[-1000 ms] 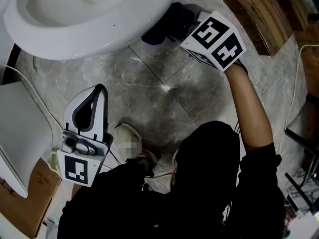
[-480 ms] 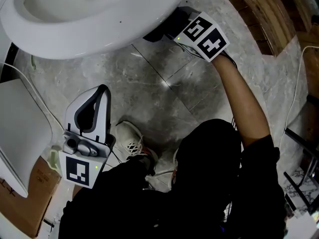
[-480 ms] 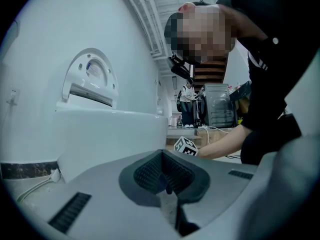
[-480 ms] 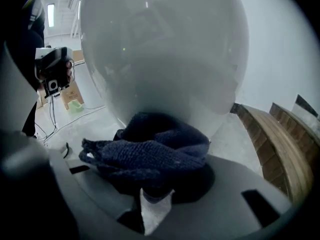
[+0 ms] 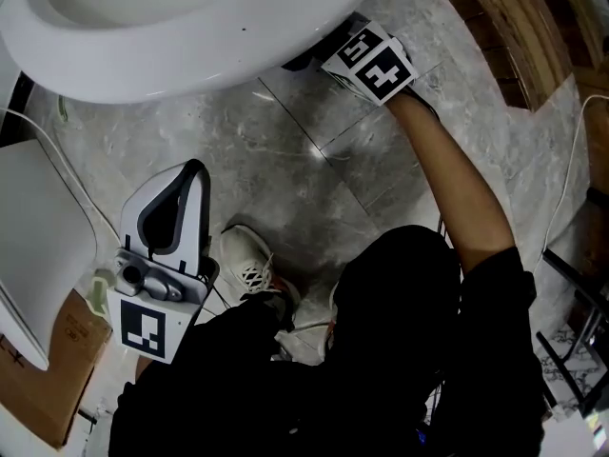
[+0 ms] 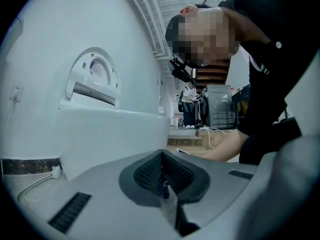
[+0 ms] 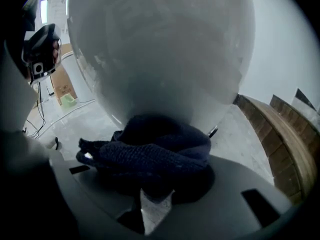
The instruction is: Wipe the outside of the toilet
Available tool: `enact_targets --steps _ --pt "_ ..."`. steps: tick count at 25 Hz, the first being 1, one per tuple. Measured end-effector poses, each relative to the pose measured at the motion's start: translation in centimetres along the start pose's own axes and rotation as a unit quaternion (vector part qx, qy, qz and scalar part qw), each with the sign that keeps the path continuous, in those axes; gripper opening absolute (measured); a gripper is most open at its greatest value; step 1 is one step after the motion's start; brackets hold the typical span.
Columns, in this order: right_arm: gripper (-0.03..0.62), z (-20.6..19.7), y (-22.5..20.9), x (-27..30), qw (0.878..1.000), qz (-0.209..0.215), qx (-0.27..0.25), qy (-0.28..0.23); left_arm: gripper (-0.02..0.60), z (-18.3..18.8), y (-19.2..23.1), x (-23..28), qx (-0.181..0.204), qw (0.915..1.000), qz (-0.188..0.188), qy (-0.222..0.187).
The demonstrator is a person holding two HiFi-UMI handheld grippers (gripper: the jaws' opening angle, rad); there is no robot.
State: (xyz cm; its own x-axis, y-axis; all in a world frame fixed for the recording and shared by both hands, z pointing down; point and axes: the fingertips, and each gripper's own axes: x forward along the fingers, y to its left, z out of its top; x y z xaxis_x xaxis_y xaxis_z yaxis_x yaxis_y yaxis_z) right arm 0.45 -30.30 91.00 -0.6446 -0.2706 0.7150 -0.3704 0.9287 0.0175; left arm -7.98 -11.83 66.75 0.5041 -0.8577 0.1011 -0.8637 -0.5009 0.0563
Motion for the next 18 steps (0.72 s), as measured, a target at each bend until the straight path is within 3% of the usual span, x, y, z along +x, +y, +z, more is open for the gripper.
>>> enact_targets --steps 18 --pt "0.112 -2.8 -0.7 2.8 0.999 -0.023 0.004 0.026 0.011 0.2 -0.7 -0.8 0.002 1.0 -0.006 -0.002"
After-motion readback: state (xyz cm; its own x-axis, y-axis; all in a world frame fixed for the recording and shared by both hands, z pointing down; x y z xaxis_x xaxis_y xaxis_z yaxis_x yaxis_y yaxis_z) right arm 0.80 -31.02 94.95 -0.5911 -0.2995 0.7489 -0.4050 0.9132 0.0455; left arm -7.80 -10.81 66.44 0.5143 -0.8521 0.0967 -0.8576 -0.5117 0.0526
